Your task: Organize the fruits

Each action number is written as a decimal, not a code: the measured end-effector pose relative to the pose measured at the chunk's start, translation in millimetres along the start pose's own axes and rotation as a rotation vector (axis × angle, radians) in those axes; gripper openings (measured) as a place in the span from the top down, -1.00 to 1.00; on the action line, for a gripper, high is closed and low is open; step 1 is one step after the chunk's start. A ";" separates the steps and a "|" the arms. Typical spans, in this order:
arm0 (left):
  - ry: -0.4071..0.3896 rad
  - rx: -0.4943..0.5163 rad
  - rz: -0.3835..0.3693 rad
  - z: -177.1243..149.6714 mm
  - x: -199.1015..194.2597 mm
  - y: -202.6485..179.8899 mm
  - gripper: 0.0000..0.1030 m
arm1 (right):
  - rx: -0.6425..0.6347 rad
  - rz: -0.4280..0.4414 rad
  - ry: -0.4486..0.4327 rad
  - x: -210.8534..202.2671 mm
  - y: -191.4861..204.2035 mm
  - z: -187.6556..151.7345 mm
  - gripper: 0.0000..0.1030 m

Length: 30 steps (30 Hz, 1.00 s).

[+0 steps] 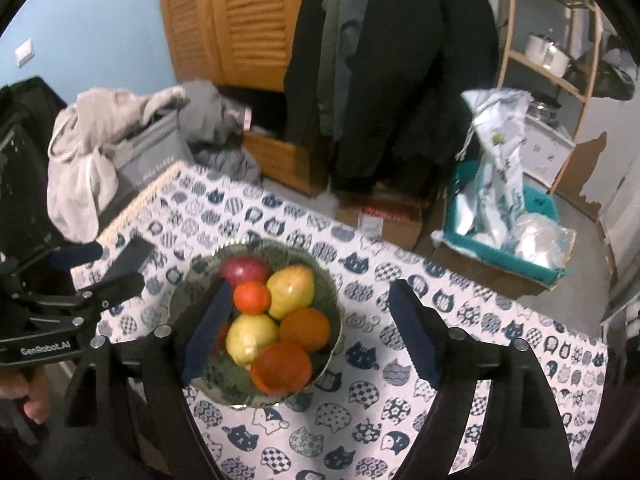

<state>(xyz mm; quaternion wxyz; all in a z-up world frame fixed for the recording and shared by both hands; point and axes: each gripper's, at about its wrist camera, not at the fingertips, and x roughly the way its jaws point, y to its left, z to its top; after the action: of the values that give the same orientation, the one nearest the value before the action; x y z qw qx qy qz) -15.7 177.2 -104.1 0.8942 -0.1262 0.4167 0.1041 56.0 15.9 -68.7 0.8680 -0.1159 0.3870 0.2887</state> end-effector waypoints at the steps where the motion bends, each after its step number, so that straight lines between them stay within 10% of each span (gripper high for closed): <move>1: -0.010 -0.001 -0.004 1.7 -3.9 -1.2 -0.57 | 0.006 -0.006 -0.014 -5.5 -1.5 1.2 -0.65; 30: -0.313 0.107 -0.018 28.0 -109.6 -61.5 -0.98 | 0.068 -0.154 -0.265 -127.0 -32.4 -2.4 -0.67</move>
<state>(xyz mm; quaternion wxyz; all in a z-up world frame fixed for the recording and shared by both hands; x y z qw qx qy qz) -46.8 118.9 6.4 0.9546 -0.0641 0.2760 0.0921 5.9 -63.5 22.8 0.9344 -0.0767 0.2688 0.2208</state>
